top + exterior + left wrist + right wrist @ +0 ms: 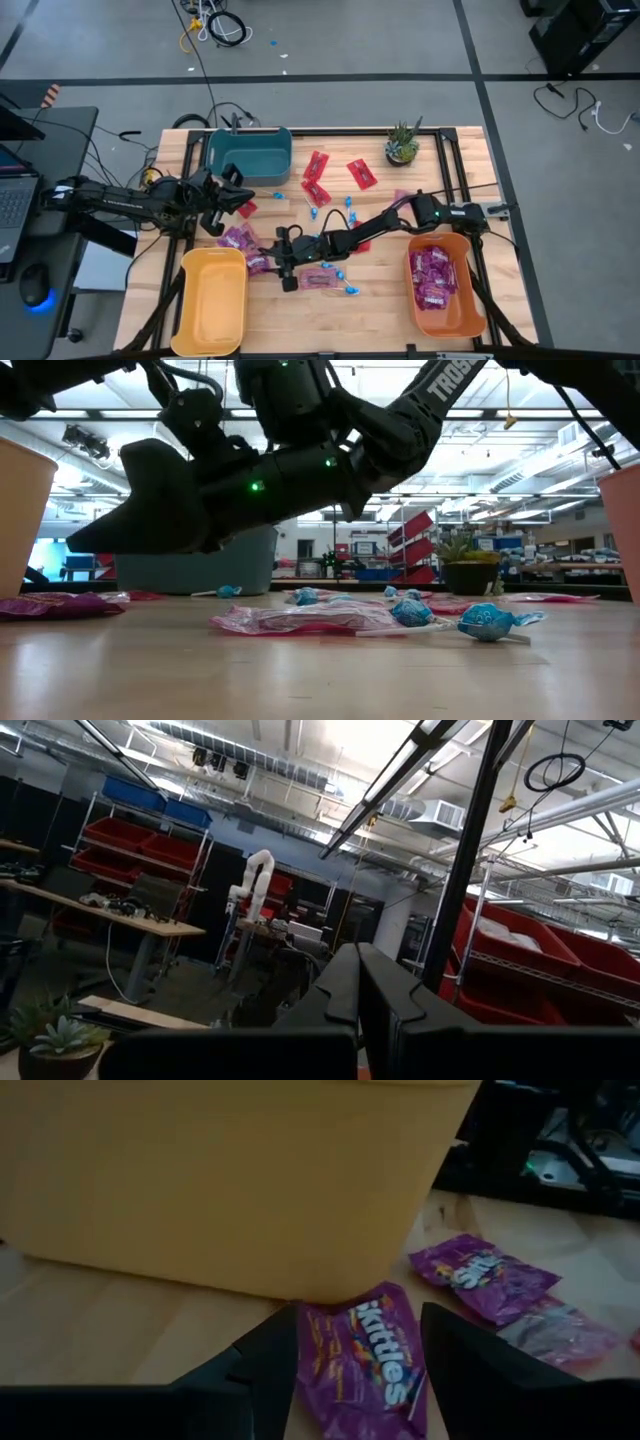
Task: Sort candy
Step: Put the purple candy into the orange bin
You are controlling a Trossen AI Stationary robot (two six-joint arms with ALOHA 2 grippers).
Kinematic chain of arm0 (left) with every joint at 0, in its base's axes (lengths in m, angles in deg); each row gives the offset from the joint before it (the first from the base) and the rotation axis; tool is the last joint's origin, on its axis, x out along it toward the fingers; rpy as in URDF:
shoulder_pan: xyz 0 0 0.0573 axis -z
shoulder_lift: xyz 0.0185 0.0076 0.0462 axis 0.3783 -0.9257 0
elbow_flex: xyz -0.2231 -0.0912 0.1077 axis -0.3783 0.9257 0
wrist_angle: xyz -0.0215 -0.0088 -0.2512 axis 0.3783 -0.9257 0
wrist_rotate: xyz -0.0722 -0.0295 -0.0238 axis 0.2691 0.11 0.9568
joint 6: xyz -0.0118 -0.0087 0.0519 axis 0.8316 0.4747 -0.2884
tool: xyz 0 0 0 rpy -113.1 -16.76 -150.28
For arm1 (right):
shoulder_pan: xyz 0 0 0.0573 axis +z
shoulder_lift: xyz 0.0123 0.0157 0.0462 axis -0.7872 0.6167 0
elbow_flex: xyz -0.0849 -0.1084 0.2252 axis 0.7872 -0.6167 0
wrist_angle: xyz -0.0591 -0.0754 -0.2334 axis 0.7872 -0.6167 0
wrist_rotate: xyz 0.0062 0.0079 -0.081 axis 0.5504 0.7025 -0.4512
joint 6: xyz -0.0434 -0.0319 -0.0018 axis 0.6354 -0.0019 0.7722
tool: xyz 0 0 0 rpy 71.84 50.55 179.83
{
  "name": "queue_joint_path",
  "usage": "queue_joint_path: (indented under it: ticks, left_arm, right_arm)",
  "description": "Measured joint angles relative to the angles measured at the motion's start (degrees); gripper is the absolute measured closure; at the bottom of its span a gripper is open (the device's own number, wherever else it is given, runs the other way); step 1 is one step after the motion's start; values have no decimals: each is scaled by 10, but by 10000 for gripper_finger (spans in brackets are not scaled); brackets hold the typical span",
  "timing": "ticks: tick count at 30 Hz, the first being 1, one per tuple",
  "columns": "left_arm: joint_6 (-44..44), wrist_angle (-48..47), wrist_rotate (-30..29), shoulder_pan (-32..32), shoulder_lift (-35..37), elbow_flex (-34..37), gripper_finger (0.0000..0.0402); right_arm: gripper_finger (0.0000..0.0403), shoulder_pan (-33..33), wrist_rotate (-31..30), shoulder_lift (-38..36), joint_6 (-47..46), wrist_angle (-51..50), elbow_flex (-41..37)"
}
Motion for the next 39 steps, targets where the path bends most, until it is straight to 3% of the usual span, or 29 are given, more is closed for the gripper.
queue_joint_path:
  ticks: [9,24,39]
  left_arm:
    - [-13,-3,-2,0,0,0,400]
    - [-15,-8,-5,0,0,0,400]
    - [-28,-10,-5,0,0,0,400]
  right_arm:
    - [206,0,12,25,-13,29,0]
    - [208,-1,10,27,4,-46,-1]
    - [216,-4,2,27,24,-45,0]
